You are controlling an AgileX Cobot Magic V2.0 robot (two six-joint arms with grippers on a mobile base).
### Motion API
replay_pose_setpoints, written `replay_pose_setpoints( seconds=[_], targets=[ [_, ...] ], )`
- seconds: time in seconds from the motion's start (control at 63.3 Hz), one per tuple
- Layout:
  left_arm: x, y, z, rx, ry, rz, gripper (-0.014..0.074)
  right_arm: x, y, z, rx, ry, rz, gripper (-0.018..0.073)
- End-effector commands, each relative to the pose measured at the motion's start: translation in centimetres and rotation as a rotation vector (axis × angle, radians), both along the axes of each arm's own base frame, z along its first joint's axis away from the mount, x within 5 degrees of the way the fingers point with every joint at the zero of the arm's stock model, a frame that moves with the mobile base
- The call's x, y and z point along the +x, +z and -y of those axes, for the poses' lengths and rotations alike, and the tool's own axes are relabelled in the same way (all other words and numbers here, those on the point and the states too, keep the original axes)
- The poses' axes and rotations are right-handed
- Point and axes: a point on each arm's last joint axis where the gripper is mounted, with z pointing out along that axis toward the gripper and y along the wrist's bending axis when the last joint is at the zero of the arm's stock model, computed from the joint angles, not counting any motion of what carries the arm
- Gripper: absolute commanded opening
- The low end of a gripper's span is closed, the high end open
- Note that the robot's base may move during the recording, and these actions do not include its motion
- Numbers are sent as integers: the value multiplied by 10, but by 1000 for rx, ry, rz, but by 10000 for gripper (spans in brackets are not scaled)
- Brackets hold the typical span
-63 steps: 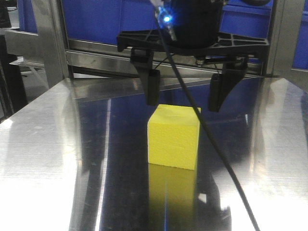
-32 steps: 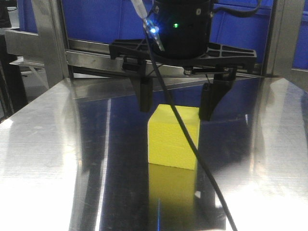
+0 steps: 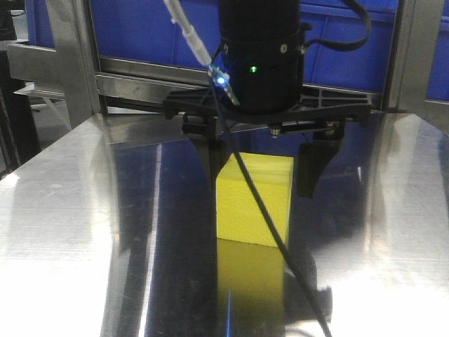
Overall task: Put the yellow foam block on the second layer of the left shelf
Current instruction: 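Close the right gripper on the yellow foam cube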
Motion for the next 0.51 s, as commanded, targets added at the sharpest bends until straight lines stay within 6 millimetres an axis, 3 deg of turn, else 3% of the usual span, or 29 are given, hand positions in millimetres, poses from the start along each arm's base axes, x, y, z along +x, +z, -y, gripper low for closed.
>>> replay_pose_setpoints(
  seconds=[0.0,0.49],
  targets=[
    [-1,1,1,-13,-16,82,136,1,27,2,39,10,80,621],
    [-1,1,1,-13,-16,82,136,2,24,-1,63,12,85,612]
  ],
)
